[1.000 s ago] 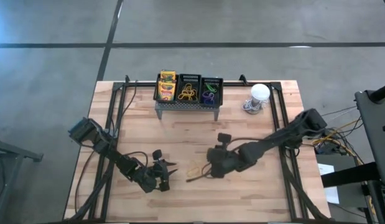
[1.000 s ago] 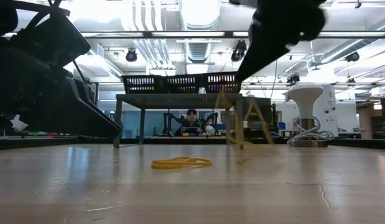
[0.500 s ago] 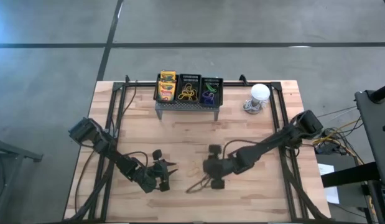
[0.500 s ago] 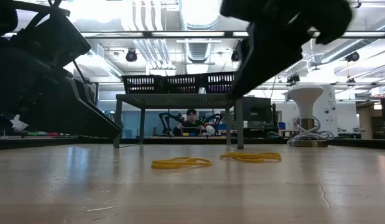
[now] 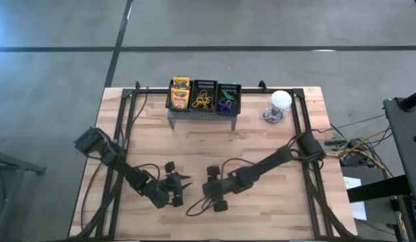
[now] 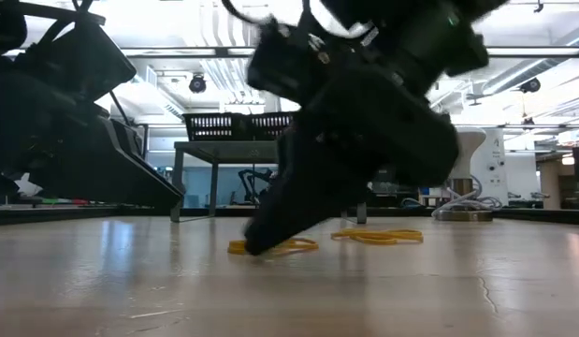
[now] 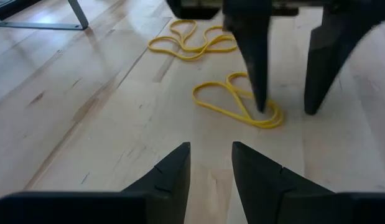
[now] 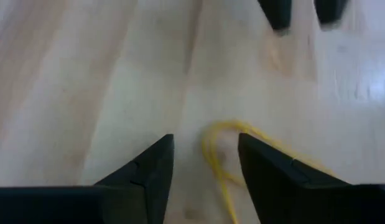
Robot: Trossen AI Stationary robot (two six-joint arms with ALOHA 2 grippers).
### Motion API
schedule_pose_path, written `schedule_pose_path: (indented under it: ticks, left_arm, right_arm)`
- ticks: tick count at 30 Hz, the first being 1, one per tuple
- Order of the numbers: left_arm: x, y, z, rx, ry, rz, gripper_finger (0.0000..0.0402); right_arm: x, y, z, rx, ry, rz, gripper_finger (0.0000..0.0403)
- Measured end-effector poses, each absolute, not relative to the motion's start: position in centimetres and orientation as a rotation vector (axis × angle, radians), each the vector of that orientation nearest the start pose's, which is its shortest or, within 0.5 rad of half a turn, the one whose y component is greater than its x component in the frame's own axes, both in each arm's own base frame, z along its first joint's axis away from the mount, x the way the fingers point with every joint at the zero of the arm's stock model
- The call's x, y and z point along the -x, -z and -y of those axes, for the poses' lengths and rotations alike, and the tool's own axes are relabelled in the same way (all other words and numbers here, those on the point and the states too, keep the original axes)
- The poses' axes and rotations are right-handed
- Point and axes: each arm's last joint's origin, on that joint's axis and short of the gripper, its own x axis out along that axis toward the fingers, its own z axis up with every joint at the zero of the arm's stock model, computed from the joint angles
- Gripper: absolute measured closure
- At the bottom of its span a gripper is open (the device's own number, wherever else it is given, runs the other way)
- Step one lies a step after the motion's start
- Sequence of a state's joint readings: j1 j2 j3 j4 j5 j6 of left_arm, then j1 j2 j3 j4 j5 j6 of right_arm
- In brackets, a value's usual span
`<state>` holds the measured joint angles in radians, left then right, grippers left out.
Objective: Pick & Place Office Desk Supplies
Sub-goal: Put the yellow rubber band into the middle black bin on the shelf
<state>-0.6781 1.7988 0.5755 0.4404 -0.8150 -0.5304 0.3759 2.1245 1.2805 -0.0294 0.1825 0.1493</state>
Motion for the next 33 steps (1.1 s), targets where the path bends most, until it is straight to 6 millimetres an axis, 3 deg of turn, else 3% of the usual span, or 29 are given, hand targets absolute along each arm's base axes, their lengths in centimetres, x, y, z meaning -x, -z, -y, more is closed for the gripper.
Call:
schedule_pose_path:
  ticks: [7,10,15,17,22,27,33]
  left_arm:
    - [-23.2,-8.8,16.0,-0.023,-0.274,-0.52,0.0281]
    - [-23.2,-8.8,16.0,-0.022,-0.274,-0.52,0.0281]
    - [-23.2,-8.8,16.0,-0.026,-0.276,-0.524,0.0281]
    - [-23.2,-8.8,16.0,-0.026,-0.276,-0.525,0.0281]
    - [-23.2,-8.8,16.0,-0.026,-0.276,-0.525,0.0281]
    - [-23.2,-8.8,16.0,-0.025,-0.276,-0.524,0.0281]
    - [-23.2,-8.8,16.0,-0.025,-0.276,-0.525,0.0281]
  right_arm:
    - [-40.7,-12.9,-15.4,0.124,-0.088,-1.02,0.0377]
    - [-40.6,-14.9,-15.7,0.121,-0.082,-1.014,0.0388]
    - [-39.5,-20.4,-17.6,0.126,-0.173,-0.844,0.0394]
    - [-38.8,-21.6,-18.2,0.138,-0.195,-0.79,0.0394]
    - [-37.7,-24.9,-17.9,0.245,0.022,-0.602,0.0394]
    - [-37.7,-26.7,-15.6,0.466,0.305,-0.539,0.0394]
    - [-39.3,-29.5,-7.4,0.5,0.583,-0.511,0.0394]
